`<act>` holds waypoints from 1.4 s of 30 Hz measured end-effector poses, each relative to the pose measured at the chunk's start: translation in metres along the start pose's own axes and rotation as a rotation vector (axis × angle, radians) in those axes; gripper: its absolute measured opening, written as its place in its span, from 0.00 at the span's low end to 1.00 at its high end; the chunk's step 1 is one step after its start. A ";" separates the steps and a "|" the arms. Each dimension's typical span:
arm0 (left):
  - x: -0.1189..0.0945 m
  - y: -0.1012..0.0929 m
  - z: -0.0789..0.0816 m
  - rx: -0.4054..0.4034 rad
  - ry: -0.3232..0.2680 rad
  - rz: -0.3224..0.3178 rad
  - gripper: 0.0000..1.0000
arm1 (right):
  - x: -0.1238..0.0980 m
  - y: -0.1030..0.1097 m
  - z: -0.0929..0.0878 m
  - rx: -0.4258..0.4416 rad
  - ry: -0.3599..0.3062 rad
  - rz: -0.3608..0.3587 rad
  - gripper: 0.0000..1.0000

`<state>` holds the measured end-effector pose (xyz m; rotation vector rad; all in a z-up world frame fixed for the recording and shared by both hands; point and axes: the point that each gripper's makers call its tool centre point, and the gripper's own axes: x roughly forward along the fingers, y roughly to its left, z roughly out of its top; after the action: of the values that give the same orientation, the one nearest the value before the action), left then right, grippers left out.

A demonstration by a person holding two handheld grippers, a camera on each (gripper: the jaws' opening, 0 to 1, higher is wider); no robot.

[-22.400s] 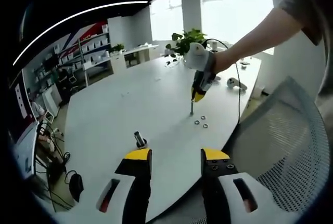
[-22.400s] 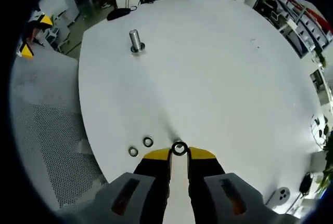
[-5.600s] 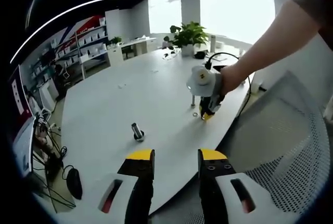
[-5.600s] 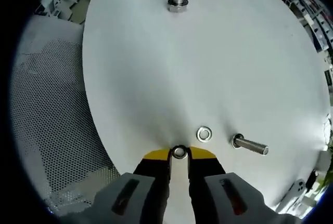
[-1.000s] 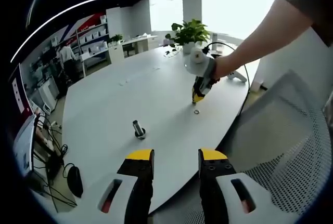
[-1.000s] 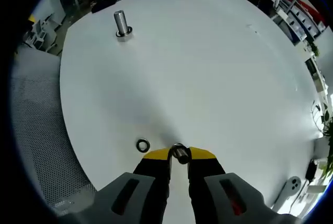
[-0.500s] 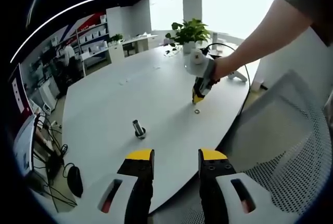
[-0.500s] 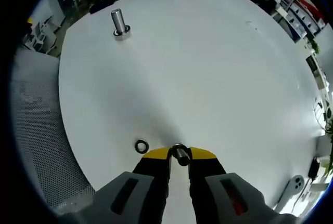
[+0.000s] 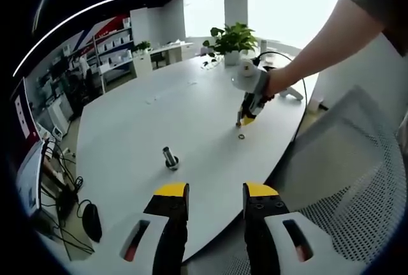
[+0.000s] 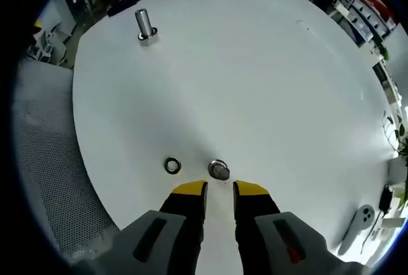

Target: Place the washer onto the threaded stud by aligning its center hole with the stud, sliding it down to the base, and recovering from edge contact or off-axis alignment until the washer reaches the visible bottom stop.

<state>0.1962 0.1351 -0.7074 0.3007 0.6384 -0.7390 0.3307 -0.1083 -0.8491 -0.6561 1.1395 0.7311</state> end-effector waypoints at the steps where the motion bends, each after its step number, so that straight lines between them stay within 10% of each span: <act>1: 0.000 0.000 0.001 -0.001 -0.003 0.001 0.32 | -0.001 0.000 -0.001 0.001 0.000 -0.001 0.18; 42: -0.003 -0.001 0.003 0.000 -0.024 -0.003 0.32 | 0.014 0.033 0.004 -0.015 -0.005 0.072 0.20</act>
<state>0.1955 0.1345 -0.7032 0.2901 0.6168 -0.7445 0.3102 -0.0824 -0.8644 -0.6281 1.1586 0.8030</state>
